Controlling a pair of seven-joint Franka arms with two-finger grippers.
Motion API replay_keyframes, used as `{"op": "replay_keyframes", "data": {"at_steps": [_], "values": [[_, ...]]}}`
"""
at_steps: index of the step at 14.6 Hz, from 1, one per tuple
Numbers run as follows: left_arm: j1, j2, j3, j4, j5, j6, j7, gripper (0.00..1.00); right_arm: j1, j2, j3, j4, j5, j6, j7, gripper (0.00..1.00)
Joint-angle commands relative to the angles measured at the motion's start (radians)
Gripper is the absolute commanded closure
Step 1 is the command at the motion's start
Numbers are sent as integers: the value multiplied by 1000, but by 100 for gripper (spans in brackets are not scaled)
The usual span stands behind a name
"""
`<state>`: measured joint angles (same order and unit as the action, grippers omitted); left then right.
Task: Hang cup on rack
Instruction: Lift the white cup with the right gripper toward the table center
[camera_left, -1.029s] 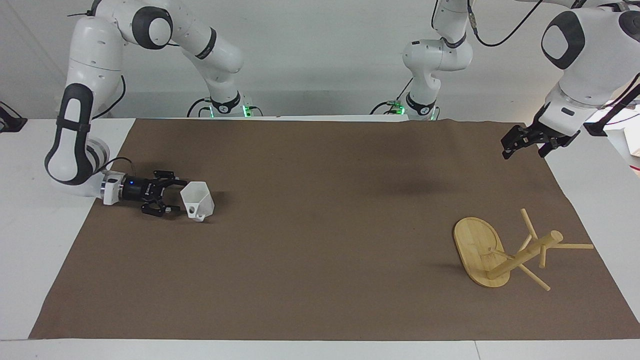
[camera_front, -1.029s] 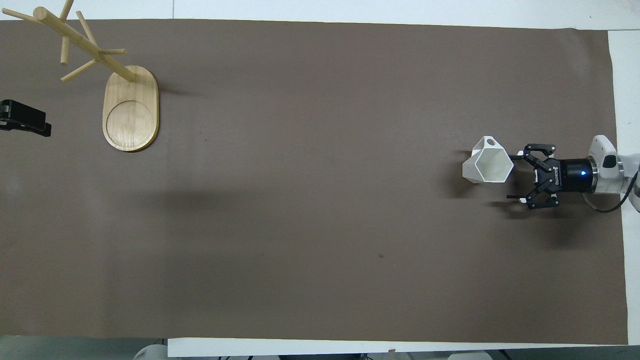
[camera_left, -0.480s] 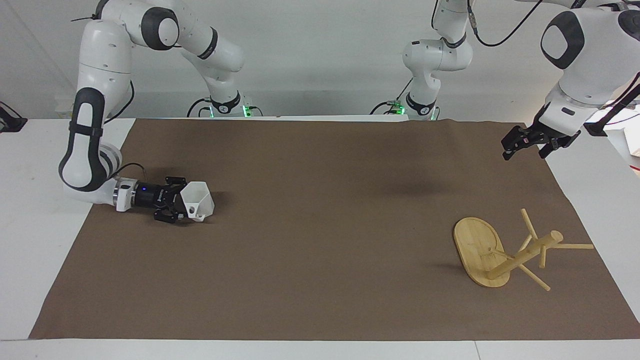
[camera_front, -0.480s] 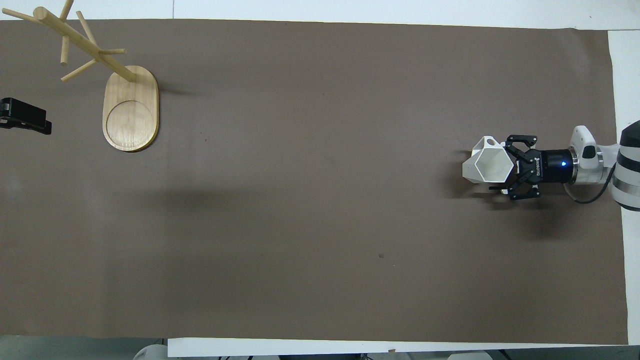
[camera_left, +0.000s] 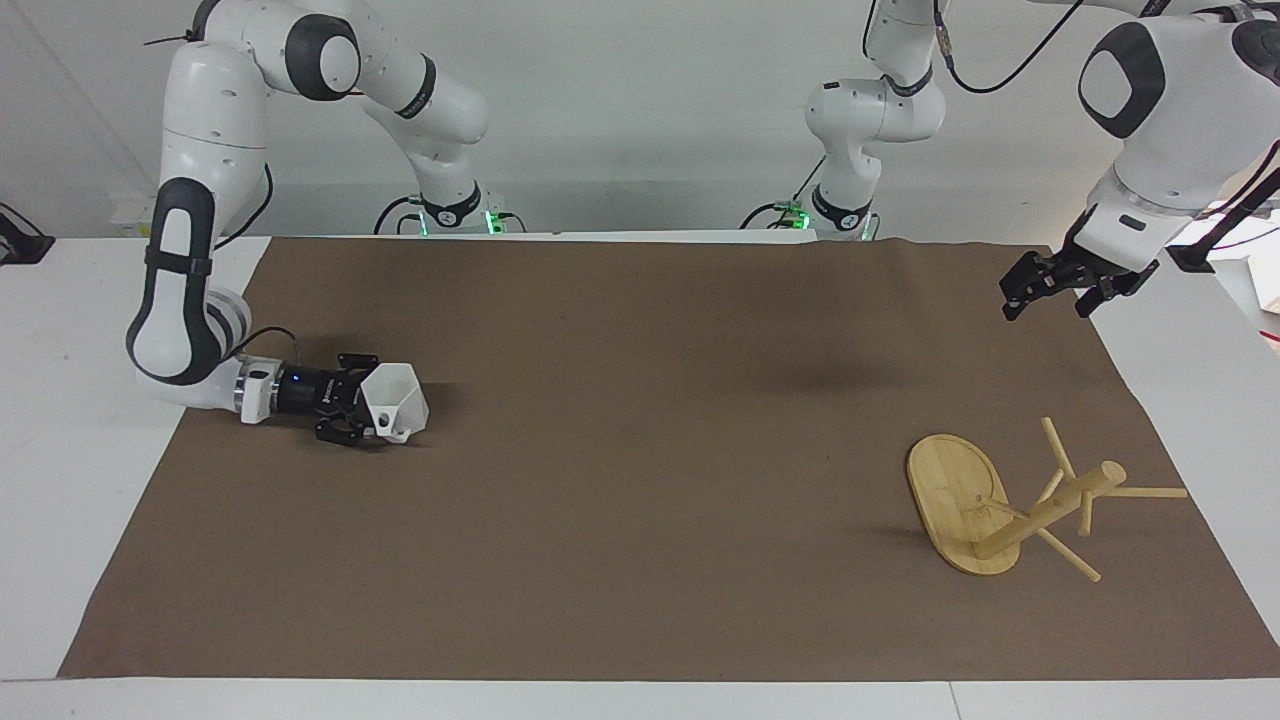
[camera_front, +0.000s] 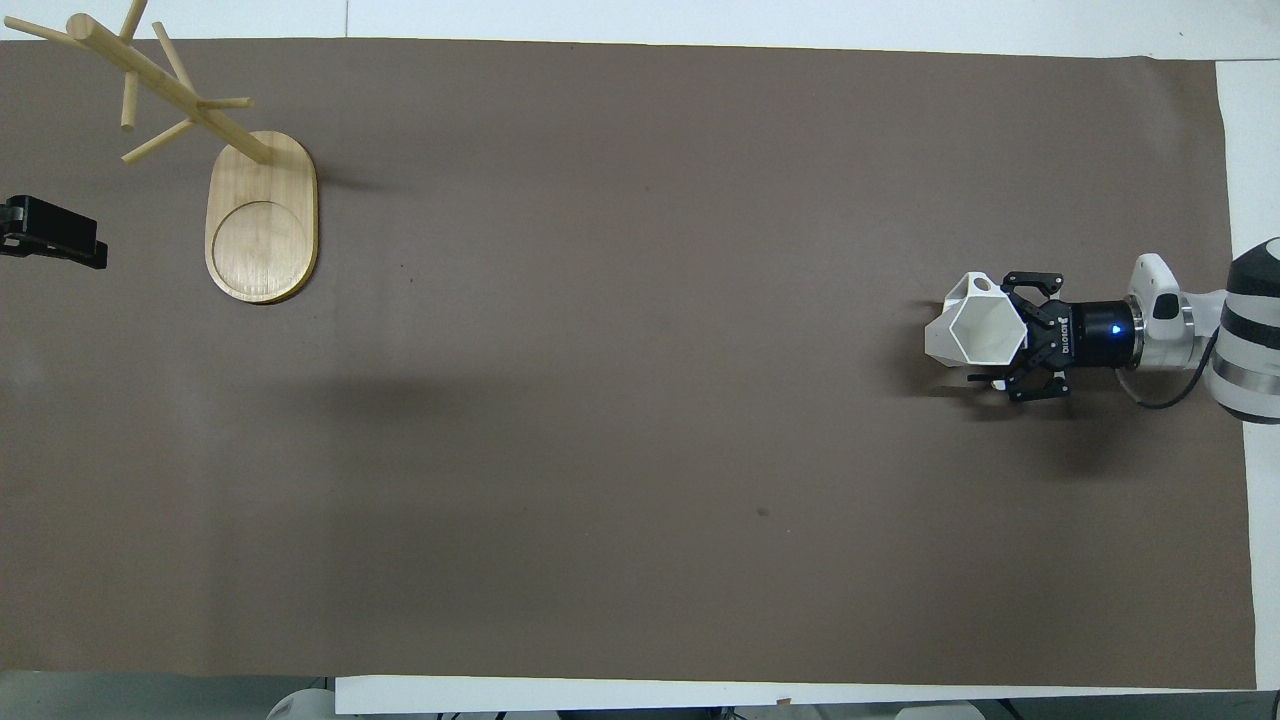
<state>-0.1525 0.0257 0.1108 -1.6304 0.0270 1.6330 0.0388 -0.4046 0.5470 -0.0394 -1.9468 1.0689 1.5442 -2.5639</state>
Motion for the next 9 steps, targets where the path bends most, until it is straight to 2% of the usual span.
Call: {"op": "replay_keyframes", "data": {"at_steps": [1, 5, 6, 7, 8, 9], "values": [[-12, -23, 3, -23, 22, 4, -19, 0, 23, -21, 1, -38, 32, 11, -41, 0], [-12, -23, 3, -23, 22, 5, -16, 0, 29, -24, 4, -46, 33, 5, -64, 0], [-12, -24, 3, -25, 22, 4, -16, 0, 32, -24, 7, -46, 32, 5, -65, 6], [-13, -24, 1, -25, 22, 1, -19, 0, 44, -24, 9, -41, 32, 2, -64, 24], [-13, -26, 0, -28, 21, 2, -28, 0, 56, -27, 7, -34, 34, 1, -61, 51], [-15, -27, -6, -38, 19, 5, -33, 0, 62, -27, 9, -24, 37, 5, -50, 66]]}}
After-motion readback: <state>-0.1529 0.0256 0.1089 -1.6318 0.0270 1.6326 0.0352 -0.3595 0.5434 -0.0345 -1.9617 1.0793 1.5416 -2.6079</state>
